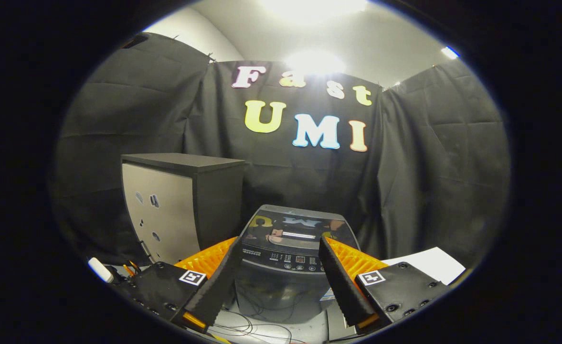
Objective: Put the clothes into the washing machine and then close the washing machine lid.
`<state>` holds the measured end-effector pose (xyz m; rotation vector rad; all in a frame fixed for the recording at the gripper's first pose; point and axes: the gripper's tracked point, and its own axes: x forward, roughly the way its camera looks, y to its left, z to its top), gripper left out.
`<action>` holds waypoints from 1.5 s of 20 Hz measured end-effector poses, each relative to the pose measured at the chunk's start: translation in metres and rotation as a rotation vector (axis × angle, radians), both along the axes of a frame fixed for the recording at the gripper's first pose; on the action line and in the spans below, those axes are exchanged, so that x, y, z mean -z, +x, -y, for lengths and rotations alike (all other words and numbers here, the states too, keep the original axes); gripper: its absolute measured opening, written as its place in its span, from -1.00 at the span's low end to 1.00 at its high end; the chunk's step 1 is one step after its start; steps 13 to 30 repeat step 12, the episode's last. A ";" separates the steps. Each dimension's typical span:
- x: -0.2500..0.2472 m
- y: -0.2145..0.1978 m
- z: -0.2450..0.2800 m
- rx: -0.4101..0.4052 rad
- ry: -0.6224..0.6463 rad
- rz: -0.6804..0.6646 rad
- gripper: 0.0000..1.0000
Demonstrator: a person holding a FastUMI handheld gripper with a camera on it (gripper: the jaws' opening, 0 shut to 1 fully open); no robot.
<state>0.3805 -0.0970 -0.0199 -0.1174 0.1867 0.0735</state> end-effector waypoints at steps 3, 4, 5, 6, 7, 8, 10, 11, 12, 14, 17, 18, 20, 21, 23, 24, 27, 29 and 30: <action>0.000 -0.001 0.001 -0.035 0.010 0.008 0.99; -0.001 0.000 0.001 -0.041 0.018 0.010 0.99; -0.002 0.000 0.002 -0.045 0.022 0.014 0.99; -0.003 0.002 0.001 -0.049 0.024 0.020 0.99; -0.003 0.004 0.002 -0.052 0.022 0.025 0.99; -0.004 0.006 0.003 -0.052 0.019 0.028 0.99; -0.004 0.008 0.006 -0.052 0.022 0.029 0.99; -0.004 0.008 0.007 -0.049 0.026 0.029 0.99; -0.007 0.008 0.006 -0.045 0.032 0.040 0.99; -0.007 0.008 0.006 -0.045 0.032 0.040 0.99; -0.007 0.008 0.006 -0.045 0.032 0.040 0.99; -0.007 0.008 0.006 -0.045 0.032 0.040 0.99; -0.007 0.008 0.006 -0.045 0.032 0.040 0.99; -0.007 0.008 0.006 -0.045 0.032 0.040 0.99; -0.007 0.008 0.006 -0.045 0.032 0.040 0.99; -0.007 0.008 0.006 -0.045 0.032 0.040 0.99; -0.007 0.008 0.006 -0.045 0.032 0.040 0.99; -0.007 0.008 0.006 -0.045 0.032 0.040 0.99; -0.007 0.008 0.006 -0.045 0.032 0.040 0.99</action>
